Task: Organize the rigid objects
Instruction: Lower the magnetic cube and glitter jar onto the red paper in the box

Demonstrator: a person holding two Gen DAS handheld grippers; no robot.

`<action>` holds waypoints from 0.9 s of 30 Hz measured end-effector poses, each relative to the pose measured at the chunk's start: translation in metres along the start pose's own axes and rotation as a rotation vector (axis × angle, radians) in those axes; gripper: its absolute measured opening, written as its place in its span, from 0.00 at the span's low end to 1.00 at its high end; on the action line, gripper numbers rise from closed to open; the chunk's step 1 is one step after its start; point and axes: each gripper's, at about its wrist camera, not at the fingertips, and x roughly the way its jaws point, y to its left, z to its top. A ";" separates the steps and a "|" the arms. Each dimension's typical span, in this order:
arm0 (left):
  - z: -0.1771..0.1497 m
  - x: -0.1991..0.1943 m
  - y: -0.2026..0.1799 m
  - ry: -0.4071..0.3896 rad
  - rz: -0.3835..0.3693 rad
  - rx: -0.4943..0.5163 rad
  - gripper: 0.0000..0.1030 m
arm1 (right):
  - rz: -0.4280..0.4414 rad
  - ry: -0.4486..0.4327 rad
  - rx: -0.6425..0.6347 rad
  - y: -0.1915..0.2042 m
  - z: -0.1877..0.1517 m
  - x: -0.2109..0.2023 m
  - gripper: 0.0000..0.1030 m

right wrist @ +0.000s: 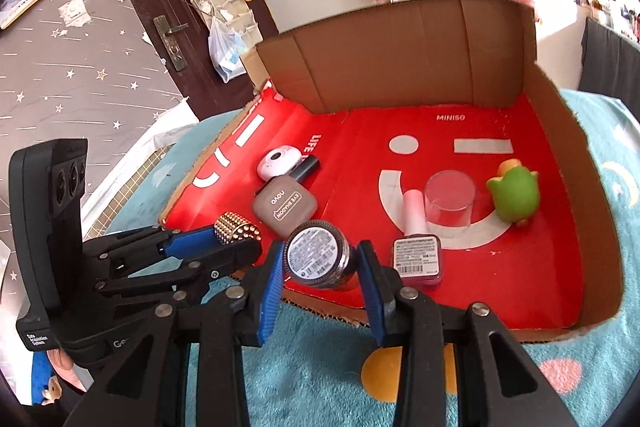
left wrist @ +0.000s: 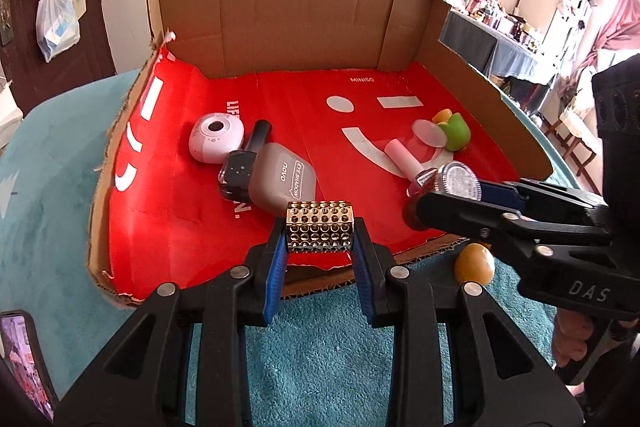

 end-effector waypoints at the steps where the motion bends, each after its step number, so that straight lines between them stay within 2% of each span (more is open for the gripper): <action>1: 0.000 0.002 0.001 0.007 -0.001 0.000 0.28 | 0.003 0.007 0.004 -0.001 0.000 0.003 0.37; 13: -0.001 0.022 0.008 0.048 0.011 -0.015 0.28 | -0.008 0.050 0.014 -0.009 -0.002 0.023 0.37; 27: 0.000 0.030 0.016 0.055 0.015 -0.041 0.28 | -0.100 0.079 -0.058 -0.009 -0.010 0.020 0.36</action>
